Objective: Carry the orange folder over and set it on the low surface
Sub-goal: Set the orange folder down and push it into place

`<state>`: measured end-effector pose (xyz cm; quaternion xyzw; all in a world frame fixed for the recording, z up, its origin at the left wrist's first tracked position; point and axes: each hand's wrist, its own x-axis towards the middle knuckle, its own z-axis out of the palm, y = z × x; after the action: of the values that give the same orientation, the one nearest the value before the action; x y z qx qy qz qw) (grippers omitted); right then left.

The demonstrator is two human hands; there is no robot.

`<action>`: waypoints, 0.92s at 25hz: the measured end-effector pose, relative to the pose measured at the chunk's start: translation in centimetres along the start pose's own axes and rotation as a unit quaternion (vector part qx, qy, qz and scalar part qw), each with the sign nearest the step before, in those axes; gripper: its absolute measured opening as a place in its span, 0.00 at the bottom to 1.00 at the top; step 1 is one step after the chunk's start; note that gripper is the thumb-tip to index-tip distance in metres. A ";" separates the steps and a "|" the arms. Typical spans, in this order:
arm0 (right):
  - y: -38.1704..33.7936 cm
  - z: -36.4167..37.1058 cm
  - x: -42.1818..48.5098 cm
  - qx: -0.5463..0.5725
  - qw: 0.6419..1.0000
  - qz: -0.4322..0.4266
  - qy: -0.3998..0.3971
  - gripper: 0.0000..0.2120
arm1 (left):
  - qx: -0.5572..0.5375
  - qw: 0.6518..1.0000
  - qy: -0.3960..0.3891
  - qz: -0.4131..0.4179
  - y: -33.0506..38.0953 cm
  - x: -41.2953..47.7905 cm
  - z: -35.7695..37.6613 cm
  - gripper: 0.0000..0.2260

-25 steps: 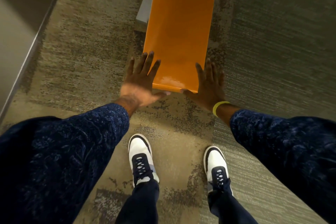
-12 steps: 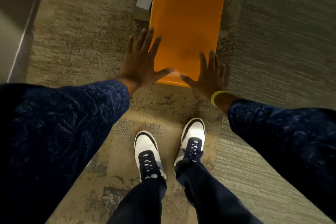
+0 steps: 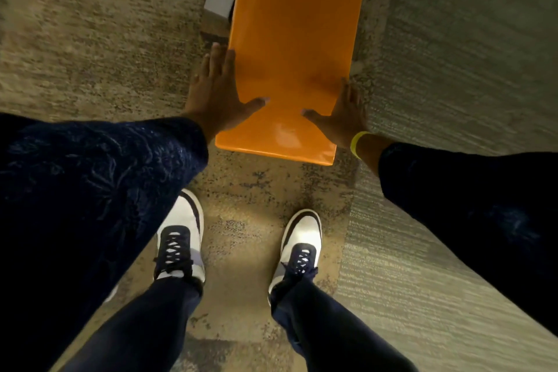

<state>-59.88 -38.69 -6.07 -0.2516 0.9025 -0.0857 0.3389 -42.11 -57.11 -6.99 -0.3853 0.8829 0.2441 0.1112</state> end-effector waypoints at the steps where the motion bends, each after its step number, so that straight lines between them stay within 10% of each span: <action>1: -0.1 0.5 0.6 0.033 0.999 0.017 -0.004 0.56 | -0.017 0.999 -0.014 -0.023 -0.4 0.4 0.4 0.56; 9: 0.6 4.0 2.2 0.195 0.976 0.041 0.085 0.60 | -0.376 0.924 -0.061 -0.038 -3.6 1.5 5.3 0.47; 13: 1.5 4.5 1.9 0.329 0.937 0.069 0.093 0.46 | -0.466 0.882 -0.037 -0.060 -3.3 1.7 6.4 0.45; 23: 0.0 3.2 3.4 0.407 0.906 0.085 0.080 0.33 | -0.447 0.895 -0.004 -0.006 -3.5 4.8 4.5 0.42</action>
<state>-59.98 -40.43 -10.43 -0.0062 0.8310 -0.4363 0.3450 -42.77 -59.83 -13.84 -0.3983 0.6783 0.6137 -0.0676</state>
